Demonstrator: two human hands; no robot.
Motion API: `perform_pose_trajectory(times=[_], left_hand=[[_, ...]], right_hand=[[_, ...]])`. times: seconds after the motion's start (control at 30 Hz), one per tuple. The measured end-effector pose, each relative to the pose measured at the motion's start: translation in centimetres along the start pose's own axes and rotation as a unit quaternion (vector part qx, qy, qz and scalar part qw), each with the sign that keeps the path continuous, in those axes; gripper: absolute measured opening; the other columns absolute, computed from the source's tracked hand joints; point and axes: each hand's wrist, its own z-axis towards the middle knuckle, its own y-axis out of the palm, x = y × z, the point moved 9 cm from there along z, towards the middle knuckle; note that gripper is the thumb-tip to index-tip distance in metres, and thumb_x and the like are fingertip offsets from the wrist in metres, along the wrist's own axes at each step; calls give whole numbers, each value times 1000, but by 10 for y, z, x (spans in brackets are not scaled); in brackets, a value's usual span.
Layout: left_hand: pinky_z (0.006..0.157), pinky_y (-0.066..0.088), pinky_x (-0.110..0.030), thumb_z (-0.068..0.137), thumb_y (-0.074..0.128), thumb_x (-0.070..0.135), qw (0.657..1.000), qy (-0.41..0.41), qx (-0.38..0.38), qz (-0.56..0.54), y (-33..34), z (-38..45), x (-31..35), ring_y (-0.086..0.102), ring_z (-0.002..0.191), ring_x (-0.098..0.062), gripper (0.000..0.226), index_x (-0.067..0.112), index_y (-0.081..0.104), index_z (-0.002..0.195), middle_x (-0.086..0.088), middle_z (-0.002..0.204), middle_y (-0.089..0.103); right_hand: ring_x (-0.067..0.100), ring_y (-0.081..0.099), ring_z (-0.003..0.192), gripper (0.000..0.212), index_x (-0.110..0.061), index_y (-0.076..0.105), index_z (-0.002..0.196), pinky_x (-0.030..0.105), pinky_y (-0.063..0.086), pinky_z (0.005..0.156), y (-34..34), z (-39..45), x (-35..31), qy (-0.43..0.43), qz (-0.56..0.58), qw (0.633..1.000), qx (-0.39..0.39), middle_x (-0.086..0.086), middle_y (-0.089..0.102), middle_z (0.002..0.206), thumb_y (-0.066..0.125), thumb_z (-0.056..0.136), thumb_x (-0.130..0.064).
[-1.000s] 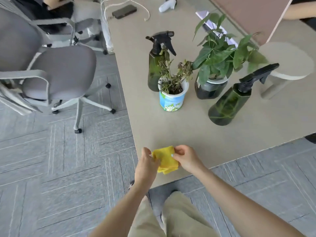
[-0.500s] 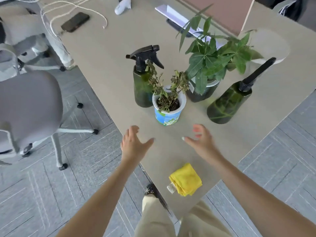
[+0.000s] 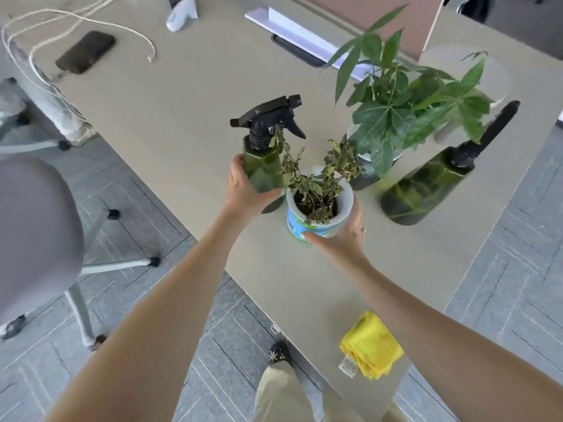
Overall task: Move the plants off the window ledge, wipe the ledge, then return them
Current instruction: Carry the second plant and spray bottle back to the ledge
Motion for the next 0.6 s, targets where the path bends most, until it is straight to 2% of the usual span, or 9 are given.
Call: perform_pose_trajectory(times=[0.07, 0.13, 0.2, 0.27, 0.33, 0.4, 0.47, 0.6], left_hand=[[103, 38, -43, 63, 76, 33, 1000, 12, 1, -9, 0, 3, 0, 38, 126, -21, 93, 24, 18, 136, 2, 136, 38], [103, 38, -43, 62, 77, 31, 999, 23, 9, -24, -2, 9, 5, 38, 125, -22, 95, 26, 17, 136, 1, 135, 40], [99, 41, -40, 63, 76, 28, 999, 30, 18, -39, -6, 11, 9, 43, 120, -22, 92, 25, 19, 135, -1, 130, 45], [93, 44, -36, 67, 76, 24, 998, 32, 14, -46, -6, 12, 11, 49, 114, -20, 83, 22, 24, 131, 2, 123, 50], [89, 46, -35, 69, 75, 23, 998, 26, 10, -48, -6, 11, 12, 52, 109, -18, 73, 21, 30, 126, 5, 116, 52], [83, 44, -30, 72, 74, 21, 998, 25, 12, -55, -7, 9, 16, 52, 105, -15, 67, 20, 33, 125, 6, 116, 52], [79, 40, -25, 74, 73, 18, 998, 23, 19, -60, -9, 5, 21, 50, 101, -11, 66, 18, 34, 127, 7, 116, 51], [77, 38, -26, 73, 73, 18, 999, 26, 15, -42, -3, -15, 26, 49, 97, -11, 64, 19, 36, 125, 11, 111, 50]], right_hand=[[12, 31, 134, 116, -30, 19, 142, 49, 18, 114, 2, 1, -2, 6, 4, 1000, 6, -11, 35, 142, 73, 41, -51], [9, 31, 132, 116, -33, 19, 141, 42, 17, 114, 2, 3, -8, 9, 27, 999, 14, -13, 36, 141, 70, 38, -55], [2, 34, 127, 113, -36, 22, 138, 35, 20, 110, 7, 3, -18, -3, 57, 998, 8, -16, 39, 138, 69, 38, -57], [-1, 41, 125, 104, -35, 29, 133, 39, 33, 109, 12, 4, -21, -16, 110, 994, -2, -18, 43, 134, 76, 41, -49], [1, 45, 123, 94, -45, 31, 125, 42, 43, 104, 16, 3, -18, -12, 143, 990, -5, -15, 45, 130, 80, 44, -42], [1, 46, 121, 88, -60, 27, 114, 40, 45, 102, 15, 2, -18, -2, 150, 989, -3, -15, 45, 128, 79, 44, -43], [-3, 46, 118, 84, -66, 27, 108, 35, 46, 101, 13, -1, -20, 1, 156, 988, -2, -16, 46, 126, 77, 45, -44], [-4, 46, 121, 85, -62, 28, 113, 25, 44, 99, 4, -11, -17, -10, 163, 987, -5, -18, 48, 129, 78, 47, -42]])
